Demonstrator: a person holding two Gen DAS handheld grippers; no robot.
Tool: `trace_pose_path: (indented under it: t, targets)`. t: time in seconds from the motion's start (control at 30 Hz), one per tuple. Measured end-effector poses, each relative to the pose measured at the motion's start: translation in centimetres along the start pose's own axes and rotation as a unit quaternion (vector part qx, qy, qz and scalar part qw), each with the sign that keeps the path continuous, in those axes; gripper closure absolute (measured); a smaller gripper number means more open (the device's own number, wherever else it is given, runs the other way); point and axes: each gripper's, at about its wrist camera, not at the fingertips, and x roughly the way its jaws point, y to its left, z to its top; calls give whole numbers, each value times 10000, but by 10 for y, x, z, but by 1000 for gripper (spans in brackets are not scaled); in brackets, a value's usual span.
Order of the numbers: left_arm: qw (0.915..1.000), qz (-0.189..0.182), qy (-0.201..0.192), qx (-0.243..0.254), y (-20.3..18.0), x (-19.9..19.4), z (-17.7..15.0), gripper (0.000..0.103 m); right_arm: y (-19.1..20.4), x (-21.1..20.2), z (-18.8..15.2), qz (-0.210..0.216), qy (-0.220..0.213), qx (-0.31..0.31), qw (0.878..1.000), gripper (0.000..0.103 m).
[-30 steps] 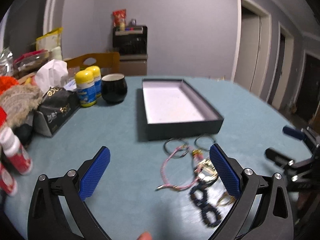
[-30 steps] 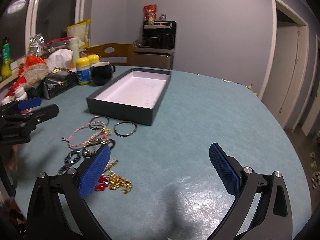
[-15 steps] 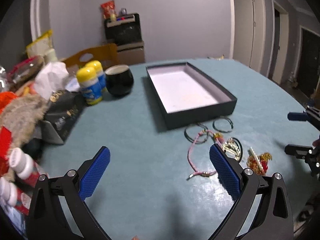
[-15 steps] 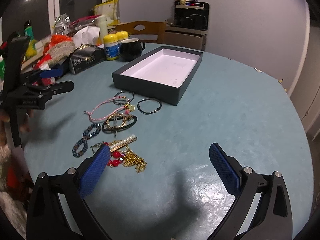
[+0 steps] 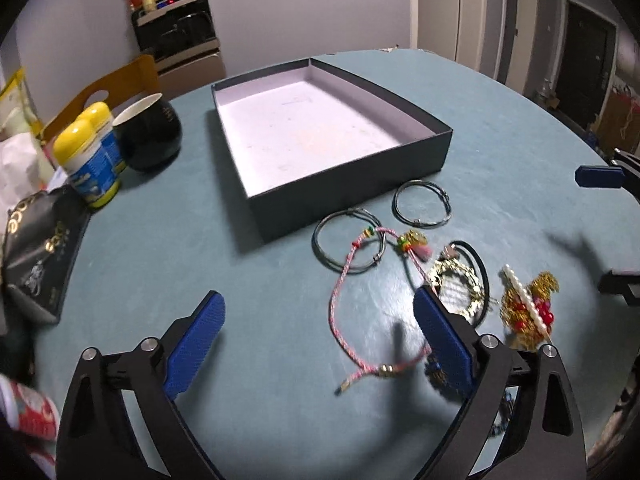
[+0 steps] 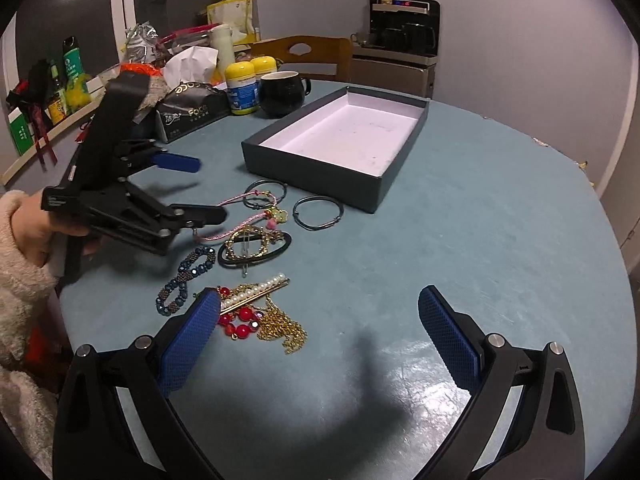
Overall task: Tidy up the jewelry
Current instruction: 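Grasp the pink string bracelet with the left tool while the right tool approaches a silver hoop ring, then close the right tool on the silver hoop ring and lift it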
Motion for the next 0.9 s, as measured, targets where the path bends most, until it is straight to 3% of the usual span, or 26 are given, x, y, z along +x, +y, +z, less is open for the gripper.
trace_pose_path:
  t: [0.03, 0.17, 0.3, 0.37, 0.5, 0.63, 0.77, 0.9]
  targets:
    - [10000, -20, 13, 42, 0, 1, 0, 15, -1, 1, 1, 8, 23, 15, 10000, 6]
    - [9994, -153, 105, 284, -6, 9, 1, 40, -2, 8, 6, 191, 123, 11, 9997, 27]
    - [9991, -283, 128, 280, -4, 12, 4, 53, -1, 12, 9, 208, 145, -20, 9997, 42]
    - [9988, -405, 137, 226, -2, 15, 5, 67, 1, 13, 11, 222, 142, -47, 9996, 48]
    - [9982, -519, 105, 269, -3, 14, 5, 73, 4, 16, 15, 274, 167, -84, 9995, 49]
    - [9992, -346, 102, 184, 1, 16, 5, 101, 6, 22, 17, 402, 239, -73, 9989, 49]
    - [9991, -384, -69, 167, 5, 9, 5, 101, 12, 29, 20, 463, 298, -113, 9984, 49]
    - [9970, -467, -619, 58, 6, -27, 8, 101, 13, 37, 23, 563, 408, -75, 9975, 53]
